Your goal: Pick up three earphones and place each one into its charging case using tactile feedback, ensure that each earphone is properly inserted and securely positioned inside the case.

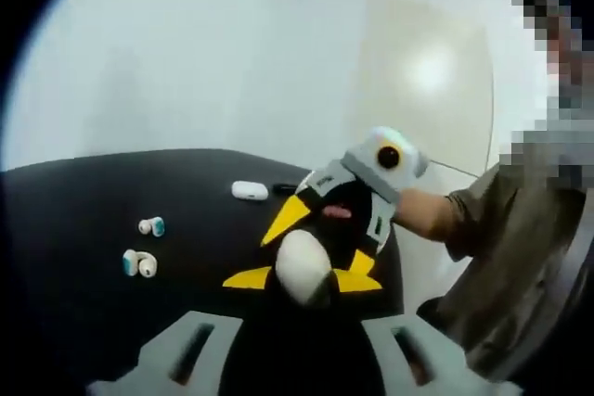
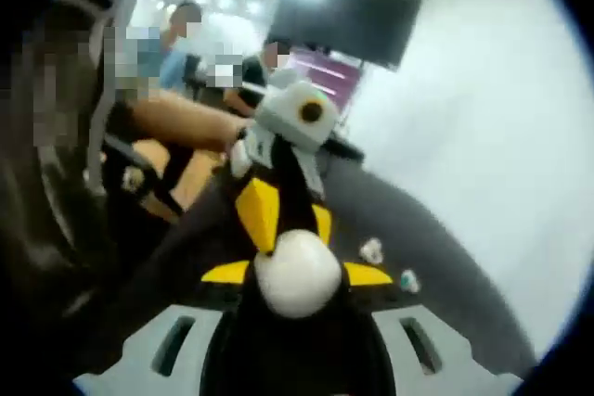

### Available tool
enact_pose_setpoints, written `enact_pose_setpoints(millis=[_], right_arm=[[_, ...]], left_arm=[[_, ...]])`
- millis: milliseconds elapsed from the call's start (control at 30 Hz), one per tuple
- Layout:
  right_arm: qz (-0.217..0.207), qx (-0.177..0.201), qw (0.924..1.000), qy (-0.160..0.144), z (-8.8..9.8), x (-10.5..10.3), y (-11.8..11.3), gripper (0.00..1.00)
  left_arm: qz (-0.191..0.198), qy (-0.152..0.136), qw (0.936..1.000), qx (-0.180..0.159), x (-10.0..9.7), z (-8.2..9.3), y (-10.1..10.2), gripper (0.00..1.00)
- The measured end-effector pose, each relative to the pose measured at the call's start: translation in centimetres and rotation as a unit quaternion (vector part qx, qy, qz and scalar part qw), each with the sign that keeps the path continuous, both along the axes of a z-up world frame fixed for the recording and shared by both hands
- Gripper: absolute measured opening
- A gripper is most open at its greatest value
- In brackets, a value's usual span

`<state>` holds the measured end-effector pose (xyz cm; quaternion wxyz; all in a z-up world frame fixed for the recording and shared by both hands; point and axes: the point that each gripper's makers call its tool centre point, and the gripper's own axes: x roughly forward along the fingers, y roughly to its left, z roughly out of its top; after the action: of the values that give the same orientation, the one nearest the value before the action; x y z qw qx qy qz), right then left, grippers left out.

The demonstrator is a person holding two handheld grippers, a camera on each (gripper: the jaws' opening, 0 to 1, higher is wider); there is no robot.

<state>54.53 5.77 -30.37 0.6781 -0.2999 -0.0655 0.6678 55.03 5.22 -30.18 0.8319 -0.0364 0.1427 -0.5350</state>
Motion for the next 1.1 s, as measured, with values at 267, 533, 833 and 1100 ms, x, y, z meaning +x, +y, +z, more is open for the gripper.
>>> enact_pose_setpoints(millis=[267,533,833,1100], right_arm=[[-0.003,0.042,0.9691,0.243,0.5,-0.4,-1.5,0.32],[0.011,0.008,0.9711,0.238,-0.9,0.0,-1.4,0.25],[0.007,0.015,0.9825,0.185,-0.9,-0.4,-1.5,0.22],[0.007,0.012,0.9955,0.094,-1.1,-0.8,-1.4,0.23]], left_arm=[[-0.015,-0.051,0.9986,0.005,-0.7,0.6,-0.3,0.17],[-0.019,-0.059,0.9981,-0.004,-0.9,1.0,-0.3,0.17],[-0.012,-0.048,0.9988,0.003,-0.7,0.9,-0.5,0.17],[-0.013,0.08,0.9953,-0.052,-0.6,1.3,-0.4,0.15]])
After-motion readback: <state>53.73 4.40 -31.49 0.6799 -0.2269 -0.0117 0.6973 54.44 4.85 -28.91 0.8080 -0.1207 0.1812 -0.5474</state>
